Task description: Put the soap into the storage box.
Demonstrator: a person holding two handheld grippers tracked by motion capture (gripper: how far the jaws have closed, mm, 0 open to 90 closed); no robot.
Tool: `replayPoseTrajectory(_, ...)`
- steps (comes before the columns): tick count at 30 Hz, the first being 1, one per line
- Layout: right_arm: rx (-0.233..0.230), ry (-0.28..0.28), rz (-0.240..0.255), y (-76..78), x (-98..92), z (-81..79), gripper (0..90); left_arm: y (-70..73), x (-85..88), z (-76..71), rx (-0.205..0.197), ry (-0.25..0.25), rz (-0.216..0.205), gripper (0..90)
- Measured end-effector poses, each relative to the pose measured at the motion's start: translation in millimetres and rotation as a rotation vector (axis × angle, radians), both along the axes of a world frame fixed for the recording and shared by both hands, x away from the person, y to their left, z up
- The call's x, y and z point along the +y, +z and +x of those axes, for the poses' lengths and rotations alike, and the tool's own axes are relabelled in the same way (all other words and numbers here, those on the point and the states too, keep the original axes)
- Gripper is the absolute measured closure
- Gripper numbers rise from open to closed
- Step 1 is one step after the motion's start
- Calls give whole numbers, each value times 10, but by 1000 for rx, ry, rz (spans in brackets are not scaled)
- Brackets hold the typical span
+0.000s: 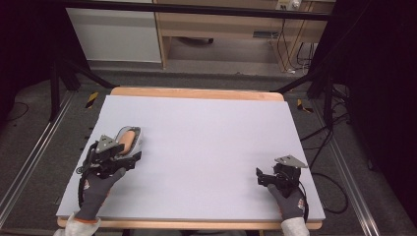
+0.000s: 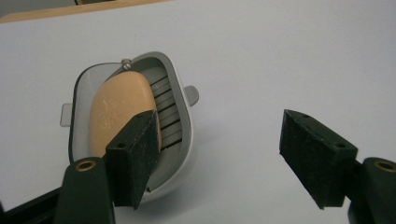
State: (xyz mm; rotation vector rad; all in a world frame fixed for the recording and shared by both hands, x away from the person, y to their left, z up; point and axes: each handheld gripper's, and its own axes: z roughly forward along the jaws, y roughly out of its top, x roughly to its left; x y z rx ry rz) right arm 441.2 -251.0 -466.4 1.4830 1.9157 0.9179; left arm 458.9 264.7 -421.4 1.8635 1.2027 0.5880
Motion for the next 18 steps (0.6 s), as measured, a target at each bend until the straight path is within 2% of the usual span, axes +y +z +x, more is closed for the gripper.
replayPoseTrajectory(6, 1, -13, 12, -7, -49, -27, 57, -114, 41, -123, 6, 4, 2, 263)
replayPoseTrajectory(8, -3, -19, 13, -8, -74, -38, 57, -168, 52, -153, 13, 5, 19, 251)
replayPoseTrajectory(18, 7, -28, 7, -29, -93, -42, 57, -345, 128, -301, 49, 5, 44, 245)
